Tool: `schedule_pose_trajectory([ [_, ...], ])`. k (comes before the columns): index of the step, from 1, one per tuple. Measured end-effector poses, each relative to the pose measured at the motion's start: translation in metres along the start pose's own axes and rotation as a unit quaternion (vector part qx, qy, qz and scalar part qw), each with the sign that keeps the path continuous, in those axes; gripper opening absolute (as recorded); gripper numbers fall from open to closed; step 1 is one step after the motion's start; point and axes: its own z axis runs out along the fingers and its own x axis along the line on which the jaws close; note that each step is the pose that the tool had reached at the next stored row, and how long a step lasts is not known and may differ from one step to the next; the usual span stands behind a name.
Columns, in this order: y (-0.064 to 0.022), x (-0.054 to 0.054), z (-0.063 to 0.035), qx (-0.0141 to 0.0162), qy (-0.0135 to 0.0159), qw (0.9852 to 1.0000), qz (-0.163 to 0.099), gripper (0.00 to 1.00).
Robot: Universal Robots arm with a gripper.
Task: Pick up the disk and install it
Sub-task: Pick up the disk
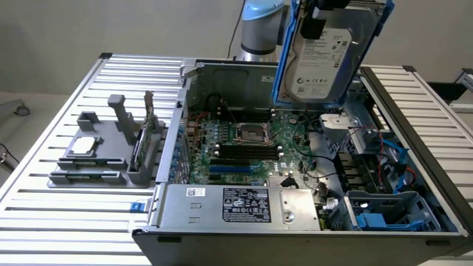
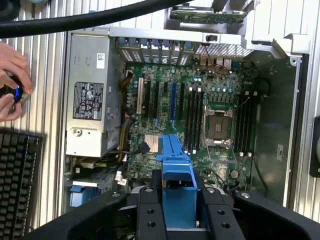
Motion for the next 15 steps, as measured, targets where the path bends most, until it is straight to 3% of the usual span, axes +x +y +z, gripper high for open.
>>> schedule_pose_trajectory([
  [6, -0.0093, 0.02, -0.0002, 0.0, 0.0, 1.0, 0.0, 0.33],
  [15, -0.0348, 0.044, 0.0, 0.0, 0.0, 1.0, 0.0, 0.33],
])
